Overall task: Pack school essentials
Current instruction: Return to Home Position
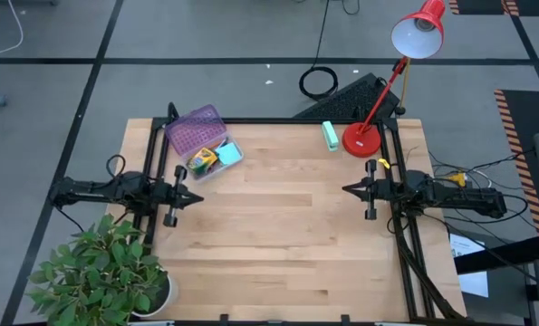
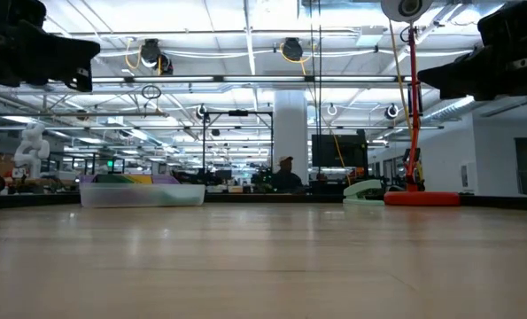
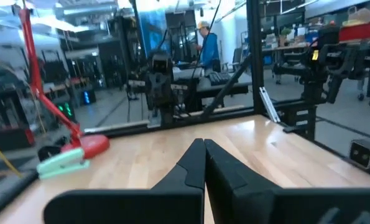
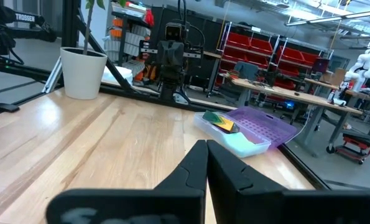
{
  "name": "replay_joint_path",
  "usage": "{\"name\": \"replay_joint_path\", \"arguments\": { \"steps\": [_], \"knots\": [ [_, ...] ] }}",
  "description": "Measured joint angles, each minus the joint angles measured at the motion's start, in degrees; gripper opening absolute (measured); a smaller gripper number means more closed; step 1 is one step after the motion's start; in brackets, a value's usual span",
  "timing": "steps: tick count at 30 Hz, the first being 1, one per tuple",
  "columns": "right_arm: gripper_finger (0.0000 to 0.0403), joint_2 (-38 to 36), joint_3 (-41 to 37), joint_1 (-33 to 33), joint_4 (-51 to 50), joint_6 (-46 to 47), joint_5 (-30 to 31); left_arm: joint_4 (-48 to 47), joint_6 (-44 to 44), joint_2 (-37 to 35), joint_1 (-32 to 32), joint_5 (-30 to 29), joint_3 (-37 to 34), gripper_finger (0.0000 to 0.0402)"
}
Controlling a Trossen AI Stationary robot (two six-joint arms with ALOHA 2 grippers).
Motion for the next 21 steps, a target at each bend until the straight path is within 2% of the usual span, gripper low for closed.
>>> {"name": "replay_joint_path", "arguments": {
  "steps": [5,9,21],
  "knots": [
    [0.0000,0.0,0.0,0.0,0.0,0.0,0.0,-0.7,2.1,0.0,2.0,-0.6,0.0,0.0001],
    [0.0000,0.0,0.0,0.0,0.0,0.0,0.0,-4.0,0.9,0.0,3.8,-0.2,0.0,0.0001],
    [0.0000,0.0,0.0,0.0,0.0,0.0,0.0,-4.2,-2.3,0.6,4.5,-0.7,0.0,0.0002]
  ]
}}
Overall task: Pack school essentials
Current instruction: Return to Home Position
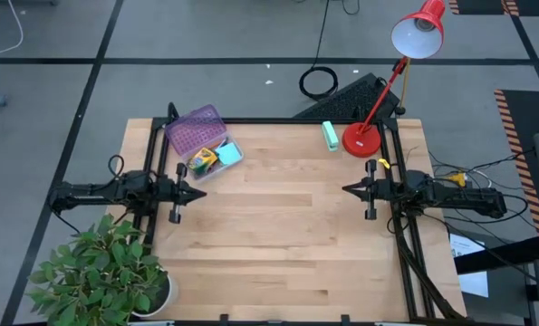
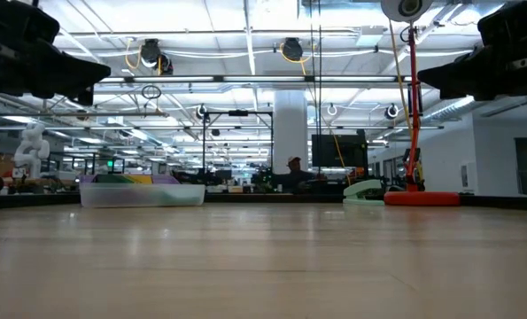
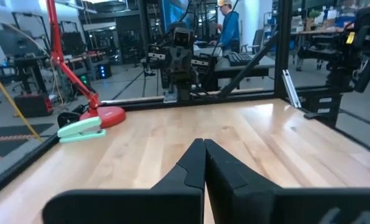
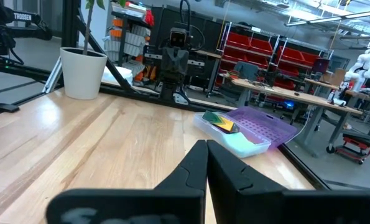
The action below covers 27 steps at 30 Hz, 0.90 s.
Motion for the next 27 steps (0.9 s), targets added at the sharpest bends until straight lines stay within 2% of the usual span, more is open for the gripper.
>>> {"name": "replay_joint_path", "arguments": {
  "steps": [14,27],
  "knots": [
    [0.0000,0.0,0.0,0.0,0.0,0.0,0.0,0.0,-1.0,0.0,0.0,0.0,0.0,0.0020],
    [0.0000,0.0,0.0,0.0,0.0,0.0,0.0,0.0,-1.0,0.0,0.0,-0.1,0.0,0.0005]
  ]
}}
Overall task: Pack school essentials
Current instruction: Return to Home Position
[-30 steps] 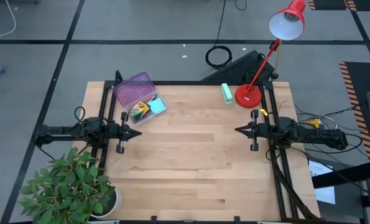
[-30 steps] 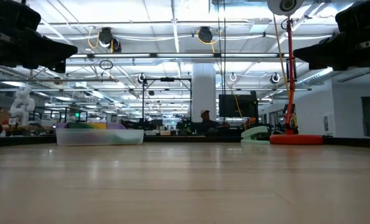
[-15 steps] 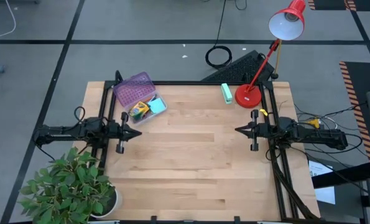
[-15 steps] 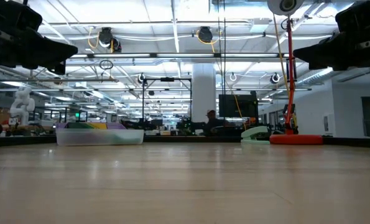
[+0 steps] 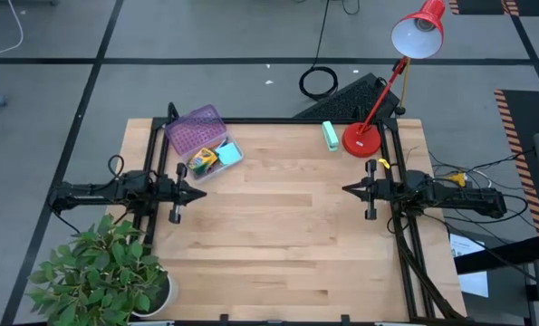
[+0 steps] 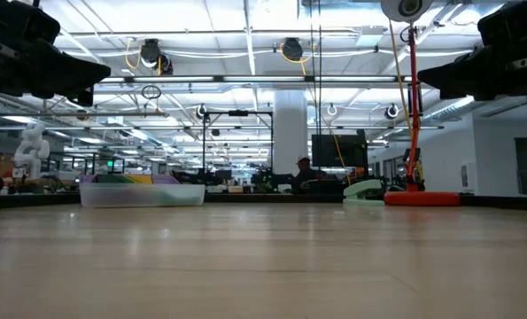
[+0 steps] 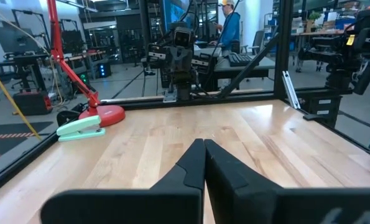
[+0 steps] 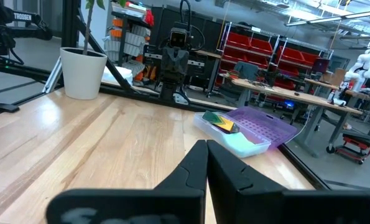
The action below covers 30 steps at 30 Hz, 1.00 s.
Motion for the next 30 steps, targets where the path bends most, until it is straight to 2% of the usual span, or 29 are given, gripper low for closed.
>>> {"name": "replay_joint_path", "arguments": {
  "steps": [8,30],
  "knots": [
    [0.0000,0.0,0.0,0.0,0.0,0.0,0.0,0.0,0.0,0.0,0.0,0.0,0.0,0.0032],
    [0.0000,0.0,0.0,0.0,0.0,0.0,0.0,0.0,-0.2,0.0,0.0,0.0,0.0,0.0031]
  ]
}}
